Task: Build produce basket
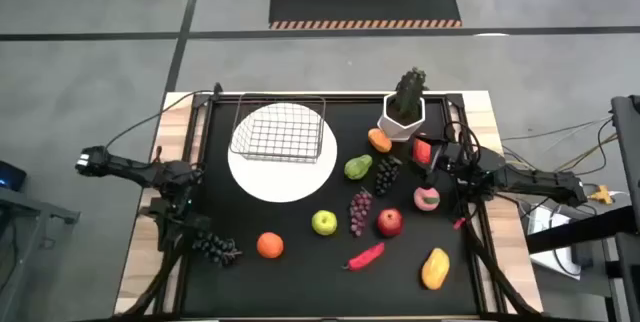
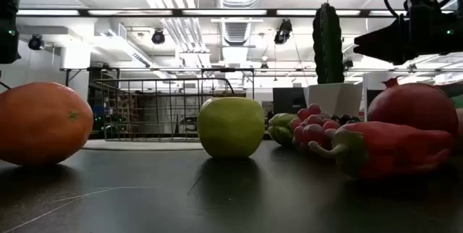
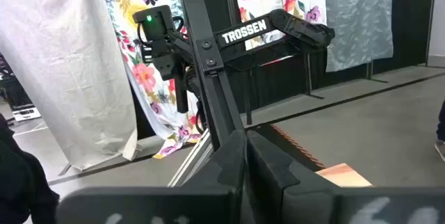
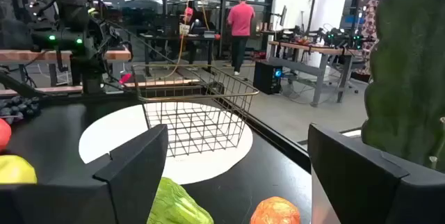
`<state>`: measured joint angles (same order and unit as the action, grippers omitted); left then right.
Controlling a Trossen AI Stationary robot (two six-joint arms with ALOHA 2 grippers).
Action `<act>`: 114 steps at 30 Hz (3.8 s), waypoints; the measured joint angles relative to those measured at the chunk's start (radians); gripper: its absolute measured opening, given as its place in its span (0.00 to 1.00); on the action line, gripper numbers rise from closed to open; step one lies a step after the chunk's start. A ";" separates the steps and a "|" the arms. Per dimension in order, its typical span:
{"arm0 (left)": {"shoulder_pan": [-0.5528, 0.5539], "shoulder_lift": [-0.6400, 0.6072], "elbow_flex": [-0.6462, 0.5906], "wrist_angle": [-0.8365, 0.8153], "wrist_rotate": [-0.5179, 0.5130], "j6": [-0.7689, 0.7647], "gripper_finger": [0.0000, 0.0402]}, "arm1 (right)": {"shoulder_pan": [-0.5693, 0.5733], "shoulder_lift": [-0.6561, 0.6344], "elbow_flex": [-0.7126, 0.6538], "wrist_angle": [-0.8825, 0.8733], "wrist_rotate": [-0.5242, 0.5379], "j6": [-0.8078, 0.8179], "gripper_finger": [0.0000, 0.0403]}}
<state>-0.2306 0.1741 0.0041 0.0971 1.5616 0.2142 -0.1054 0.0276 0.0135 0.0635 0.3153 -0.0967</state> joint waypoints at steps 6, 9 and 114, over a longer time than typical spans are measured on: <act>0.000 0.000 0.000 0.000 0.000 0.000 0.00 | 0.000 0.000 0.000 0.000 0.000 0.000 0.81; 0.000 0.000 0.000 0.000 0.000 0.000 0.00 | 0.000 0.000 0.000 0.000 0.000 0.000 0.81; 0.000 -0.002 0.000 0.633 -0.017 0.099 0.00 | 0.002 0.001 0.000 -0.003 -0.053 0.436 0.81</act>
<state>-0.2306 0.1726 0.0040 0.7299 1.5445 0.3132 -0.1036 0.0284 0.0134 0.0605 0.2619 0.3393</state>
